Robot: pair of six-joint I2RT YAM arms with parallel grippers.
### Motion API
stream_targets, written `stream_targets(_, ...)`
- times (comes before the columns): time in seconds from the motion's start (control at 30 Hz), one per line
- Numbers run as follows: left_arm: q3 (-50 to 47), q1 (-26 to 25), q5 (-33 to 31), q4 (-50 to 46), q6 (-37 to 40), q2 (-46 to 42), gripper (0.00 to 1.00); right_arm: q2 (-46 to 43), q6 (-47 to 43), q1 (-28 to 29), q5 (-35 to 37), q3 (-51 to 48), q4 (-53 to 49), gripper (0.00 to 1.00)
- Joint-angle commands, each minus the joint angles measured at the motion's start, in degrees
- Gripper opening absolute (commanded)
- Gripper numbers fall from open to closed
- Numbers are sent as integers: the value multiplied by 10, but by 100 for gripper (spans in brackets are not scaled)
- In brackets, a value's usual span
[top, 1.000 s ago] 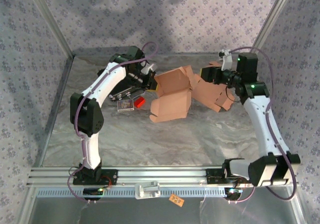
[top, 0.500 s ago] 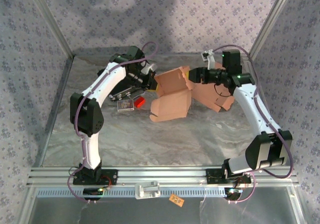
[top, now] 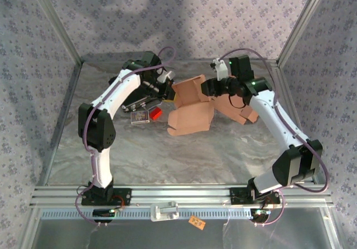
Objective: Fold the paper box
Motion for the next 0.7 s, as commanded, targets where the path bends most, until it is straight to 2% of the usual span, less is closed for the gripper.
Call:
stream_targets(0.0,11,-7,13,-9,-1,-12,0,20,-20,36,137,30,-40,42)
stream_targets(0.13,14,-11,7,-15,0,-10,0,45,-16,74,259,57,-63,40)
stream_targets(0.2,15,-13,6,-19,0,-9,0,62,-11,90,313,74,-79,35)
stream_targets(0.3,18,-15,1,-21,-6,-8,0,91,-6,118,397,108,-112,21)
stream_targets(0.4,28,-20,-9,-26,-14,-5,0,118,3,142,470,134,-142,3)
stream_targets(0.43,32,-22,-11,-29,-15,-4,0,125,7,147,483,143,-151,0)
stream_targets(0.67,59,-34,-21,-44,-19,6,0,147,19,152,503,172,-171,0)
